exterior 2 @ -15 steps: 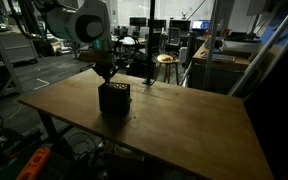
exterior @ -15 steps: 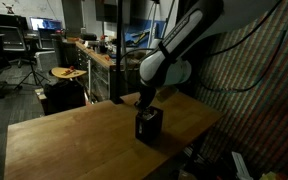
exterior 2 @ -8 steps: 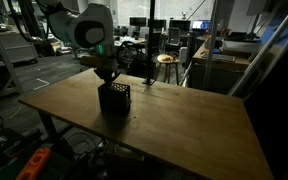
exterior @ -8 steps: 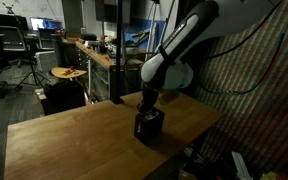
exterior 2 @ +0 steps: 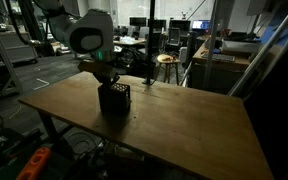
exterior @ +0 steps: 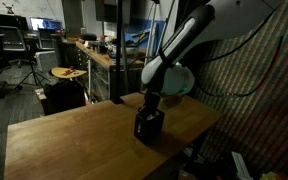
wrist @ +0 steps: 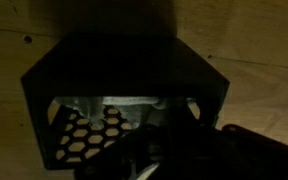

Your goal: Pick up the white towel and push it down into the black basket

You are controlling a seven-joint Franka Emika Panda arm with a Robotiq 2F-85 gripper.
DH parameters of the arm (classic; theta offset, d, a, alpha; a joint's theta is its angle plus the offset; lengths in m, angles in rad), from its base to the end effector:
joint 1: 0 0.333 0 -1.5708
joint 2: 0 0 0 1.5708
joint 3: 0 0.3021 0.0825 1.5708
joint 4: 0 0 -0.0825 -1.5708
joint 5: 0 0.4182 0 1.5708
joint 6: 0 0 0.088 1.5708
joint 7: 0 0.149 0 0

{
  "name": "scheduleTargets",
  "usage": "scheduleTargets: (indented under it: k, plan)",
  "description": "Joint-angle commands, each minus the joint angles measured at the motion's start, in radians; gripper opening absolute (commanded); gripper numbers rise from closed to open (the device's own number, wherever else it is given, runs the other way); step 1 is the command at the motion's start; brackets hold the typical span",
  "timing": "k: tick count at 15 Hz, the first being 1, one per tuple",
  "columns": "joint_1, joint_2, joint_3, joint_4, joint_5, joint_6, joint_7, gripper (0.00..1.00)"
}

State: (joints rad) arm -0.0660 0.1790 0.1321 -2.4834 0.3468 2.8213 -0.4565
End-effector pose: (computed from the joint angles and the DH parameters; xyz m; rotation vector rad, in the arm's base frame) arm 0.5093 0.0245 0.1489 -2.9898 -0.2963 -0.2749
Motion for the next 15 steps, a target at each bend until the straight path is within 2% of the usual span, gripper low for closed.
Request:
scheduleTargets:
  k: [1,5,8,15]
  plan:
    - [-0.050,0.033,0.070,0.006,0.137,0.043,-0.095,0.07]
    - [-0.090,0.063,0.119,0.021,0.300,0.063,-0.206,0.07]
    - [-0.106,0.065,0.128,0.023,0.364,0.055,-0.257,0.07]
    - [-0.089,0.021,0.092,-0.004,0.315,0.022,-0.215,0.07]
